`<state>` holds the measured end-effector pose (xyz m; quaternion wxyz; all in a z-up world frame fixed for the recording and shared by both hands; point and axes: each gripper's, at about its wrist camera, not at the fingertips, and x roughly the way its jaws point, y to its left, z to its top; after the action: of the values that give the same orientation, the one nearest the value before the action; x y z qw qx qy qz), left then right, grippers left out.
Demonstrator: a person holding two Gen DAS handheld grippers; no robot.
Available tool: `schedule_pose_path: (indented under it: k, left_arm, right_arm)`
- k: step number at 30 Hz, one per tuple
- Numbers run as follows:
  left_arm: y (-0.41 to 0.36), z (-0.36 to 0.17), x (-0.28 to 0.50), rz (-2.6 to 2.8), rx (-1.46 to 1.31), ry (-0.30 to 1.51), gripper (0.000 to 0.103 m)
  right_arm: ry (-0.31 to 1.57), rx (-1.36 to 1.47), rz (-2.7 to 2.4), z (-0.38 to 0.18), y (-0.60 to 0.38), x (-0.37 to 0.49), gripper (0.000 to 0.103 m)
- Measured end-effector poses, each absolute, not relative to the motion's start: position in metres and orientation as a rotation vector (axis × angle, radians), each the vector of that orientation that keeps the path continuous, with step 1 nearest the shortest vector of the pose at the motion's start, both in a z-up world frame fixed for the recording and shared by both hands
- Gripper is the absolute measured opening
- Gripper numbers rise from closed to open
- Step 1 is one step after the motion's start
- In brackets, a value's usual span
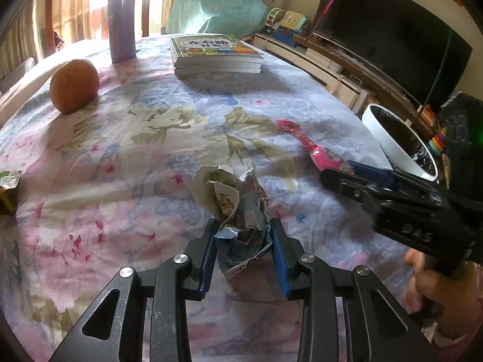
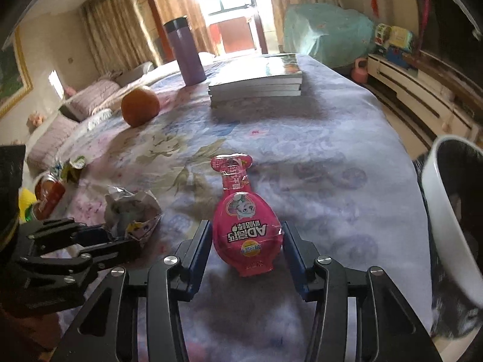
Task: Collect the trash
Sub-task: 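Carry the crumpled wrapper and pink package with both tools over the bin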
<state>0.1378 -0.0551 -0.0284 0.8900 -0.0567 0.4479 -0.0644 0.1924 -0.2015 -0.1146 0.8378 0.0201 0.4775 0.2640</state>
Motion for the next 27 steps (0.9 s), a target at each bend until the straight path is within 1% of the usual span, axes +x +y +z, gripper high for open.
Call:
schedule_pose_path:
  k: [11,27]
  left_arm:
    - [-0.079,-0.018,0.13,-0.16,-0.059,0.911,0.032]
    - [-0.119,-0.009,0.13,-0.24,-0.016,0.901,0.032]
  right_arm:
    - [0.939,0.214,0.493,-0.095,-0.245,0.16,0.048]
    - [0.892,0.298,0.436,-0.086,-0.289,0.145,0.048]
